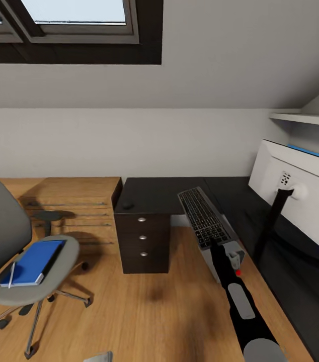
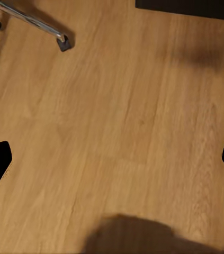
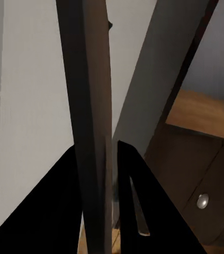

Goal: In the bedroom, organize the workspace by keeping the computer under the desk, ensuring the monitor is on the desk, placing the keyboard on the desk next to the monitor, placing the mouse on the desk next to the keyboard, moving the folder from the swivel chair onto the desk next to the mouse, stacking the notebook on top of the folder with the pen on top of the notebook, and positioning the swivel chair next to the desk.

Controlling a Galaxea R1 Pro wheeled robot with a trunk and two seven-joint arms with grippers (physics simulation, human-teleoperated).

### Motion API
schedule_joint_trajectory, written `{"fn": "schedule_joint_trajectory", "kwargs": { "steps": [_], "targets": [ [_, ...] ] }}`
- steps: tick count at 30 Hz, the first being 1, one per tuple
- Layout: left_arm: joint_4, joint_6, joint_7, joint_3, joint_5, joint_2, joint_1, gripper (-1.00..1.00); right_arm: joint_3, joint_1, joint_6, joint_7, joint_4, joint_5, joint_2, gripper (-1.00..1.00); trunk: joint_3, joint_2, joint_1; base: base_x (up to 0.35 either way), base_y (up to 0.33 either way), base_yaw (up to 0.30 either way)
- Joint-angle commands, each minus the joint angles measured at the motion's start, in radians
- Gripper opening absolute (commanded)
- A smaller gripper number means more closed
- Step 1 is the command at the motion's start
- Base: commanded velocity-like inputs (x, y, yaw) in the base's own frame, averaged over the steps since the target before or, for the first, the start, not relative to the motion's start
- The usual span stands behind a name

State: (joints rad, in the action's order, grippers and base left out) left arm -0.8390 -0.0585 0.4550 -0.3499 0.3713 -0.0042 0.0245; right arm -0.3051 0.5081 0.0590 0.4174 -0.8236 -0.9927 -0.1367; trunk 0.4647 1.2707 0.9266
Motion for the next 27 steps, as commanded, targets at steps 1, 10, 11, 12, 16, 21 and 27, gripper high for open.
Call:
{"fn": "schedule_joint_trajectory", "kwargs": {
  "steps": [1, 10, 11, 12, 16, 21, 27],
  "targets": [
    [0.0, -0.006, 0.006, -0.005, 0.01, 0.001, 0.0, 1.0, 0.003, 0.001, 0.001, 0.008, 0.003, -0.012, -0.002, -1.0, 0.001, 0.001, 0.0, 0.27, 0.225, -0.218],
    [0.0, -0.007, 0.008, -0.002, 0.011, 0.001, 0.001, 1.0, 0.038, 0.001, -0.005, 0.005, 0.032, -0.015, -0.026, -1.0, 0.0, 0.001, 0.0, 0.28, 0.212, -0.035],
    [0.0, -0.007, 0.008, -0.002, 0.011, 0.001, 0.001, 1.0, 0.038, 0.001, -0.005, 0.005, 0.039, -0.015, -0.031, -1.0, 0.0, 0.001, 0.0, 0.297, 0.191, -0.001],
    [0.0, -0.007, 0.008, -0.002, 0.011, 0.001, 0.001, 1.0, 0.039, 0.001, -0.005, 0.005, 0.042, -0.015, -0.034, -1.0, 0.0, 0.001, 0.0, 0.298, 0.189, -0.001],
    [0.0, -0.007, 0.008, -0.002, 0.011, 0.001, 0.0, 1.0, 0.041, 0.001, -0.005, 0.007, 0.052, -0.015, -0.038, -1.0, 0.0, 0.001, 0.0, 0.3, 0.185, 0.0],
    [0.001, -0.006, 0.01, -0.005, 0.012, -0.002, 0.0, 1.0, 0.079, 0.001, -0.004, 0.008, 0.063, -0.015, -0.038, -1.0, 0.0, 0.001, 0.0, 0.302, 0.183, 0.0],
    [0.003, -0.005, 0.011, -0.01, 0.012, -0.004, 0.0, 1.0, 0.095, 0.001, -0.002, 0.008, 0.066, -0.017, -0.038, -1.0, 0.0, 0.001, 0.0, 0.302, 0.182, 0.0]
  ]
}}
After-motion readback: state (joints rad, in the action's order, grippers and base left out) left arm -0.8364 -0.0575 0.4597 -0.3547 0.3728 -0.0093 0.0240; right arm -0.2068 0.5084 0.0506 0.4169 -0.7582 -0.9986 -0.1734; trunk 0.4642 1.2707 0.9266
